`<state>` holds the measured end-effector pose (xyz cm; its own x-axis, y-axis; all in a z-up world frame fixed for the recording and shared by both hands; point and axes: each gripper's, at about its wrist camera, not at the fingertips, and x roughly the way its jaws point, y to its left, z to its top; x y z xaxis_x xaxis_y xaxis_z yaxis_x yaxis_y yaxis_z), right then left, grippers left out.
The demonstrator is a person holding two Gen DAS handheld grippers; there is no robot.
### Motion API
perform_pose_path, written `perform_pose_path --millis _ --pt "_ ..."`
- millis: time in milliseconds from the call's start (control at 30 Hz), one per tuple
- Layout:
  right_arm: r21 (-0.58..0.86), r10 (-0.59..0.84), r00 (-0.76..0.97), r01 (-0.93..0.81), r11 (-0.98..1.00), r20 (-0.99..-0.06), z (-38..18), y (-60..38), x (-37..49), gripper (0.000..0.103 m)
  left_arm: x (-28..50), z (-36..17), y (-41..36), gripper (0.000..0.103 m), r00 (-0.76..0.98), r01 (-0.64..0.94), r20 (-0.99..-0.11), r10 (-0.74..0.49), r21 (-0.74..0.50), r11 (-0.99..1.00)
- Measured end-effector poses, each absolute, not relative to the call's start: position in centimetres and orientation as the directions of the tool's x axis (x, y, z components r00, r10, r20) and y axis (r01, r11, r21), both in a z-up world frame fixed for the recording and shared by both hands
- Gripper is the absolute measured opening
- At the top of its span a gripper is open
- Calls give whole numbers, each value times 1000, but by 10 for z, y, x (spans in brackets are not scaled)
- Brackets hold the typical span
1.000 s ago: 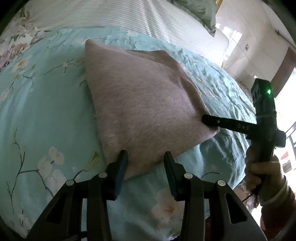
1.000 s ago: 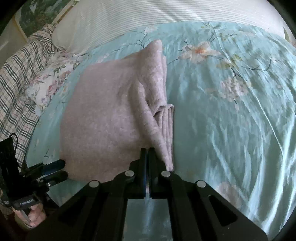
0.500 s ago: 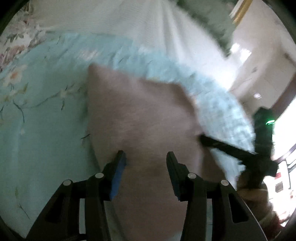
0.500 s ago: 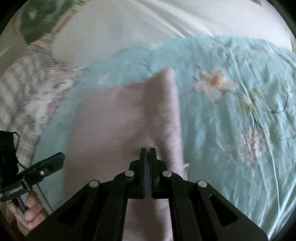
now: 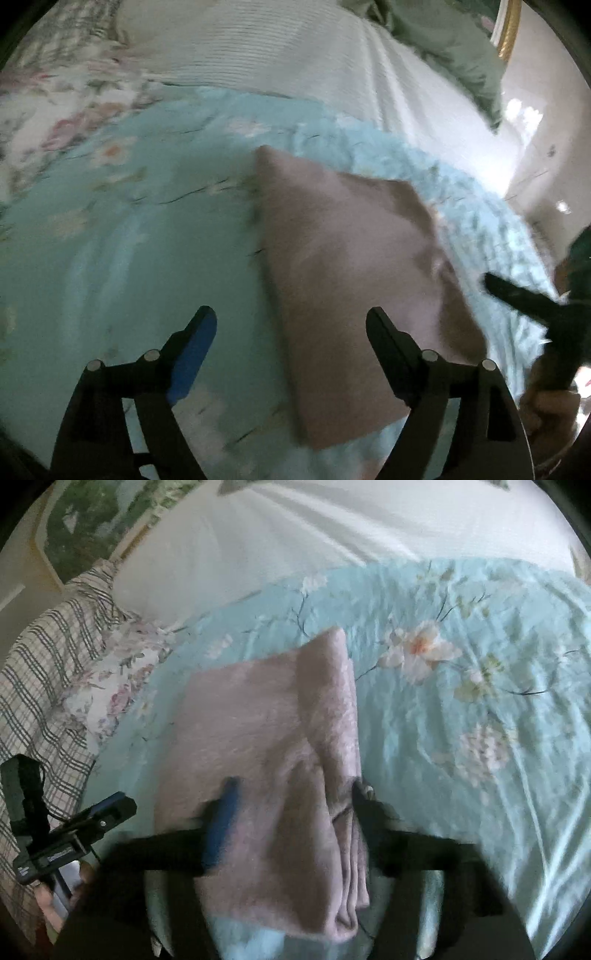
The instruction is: Fold small clothes
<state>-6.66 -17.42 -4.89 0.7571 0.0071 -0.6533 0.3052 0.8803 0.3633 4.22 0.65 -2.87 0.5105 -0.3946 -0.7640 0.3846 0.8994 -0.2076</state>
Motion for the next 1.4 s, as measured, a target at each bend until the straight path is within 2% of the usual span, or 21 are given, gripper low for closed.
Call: perform_pose_path --millis 200,267,333,567,667,867,967,1133,1400 --pt "354 21 752 285 891 -659 -47 -152 -102 72 2 -45 20 88 576 312 -809 -117 85 946" --pt "325 18 740 273 905 -672 -50 -140 -114 78 -12 -50 25 89 589 310 -805 -65 151 938" --pt "294 6 732 266 918 -681 -53 -133 -122 80 -24 -54 27 89 599 298 -801 -10 212 931" --pt "230 -3 708 234 945 -706 -62 -113 -145 87 -40 -41 27 89 599 325 -799 -48 187 927" --pt "212 0 695 220 952 -719 -62 -107 -149 87 -45 -27 19 89 633 312 -774 -28 222 924" --pt "163 -14 705 183 970 -709 -43 -101 -157 87 -45 0 14 92 657 319 -752 -43 227 920" --pt "149 -26 722 178 973 -692 -32 -102 -160 91 -46 7 11 93 665 324 -745 -55 221 920" --pt "155 -35 742 186 970 -669 -24 -108 -158 94 -42 7 6 94 656 326 -752 -64 206 923" --pt "207 0 721 200 958 -693 -39 -112 -144 94 -27 -6 -2 94 619 354 -781 -76 191 915"
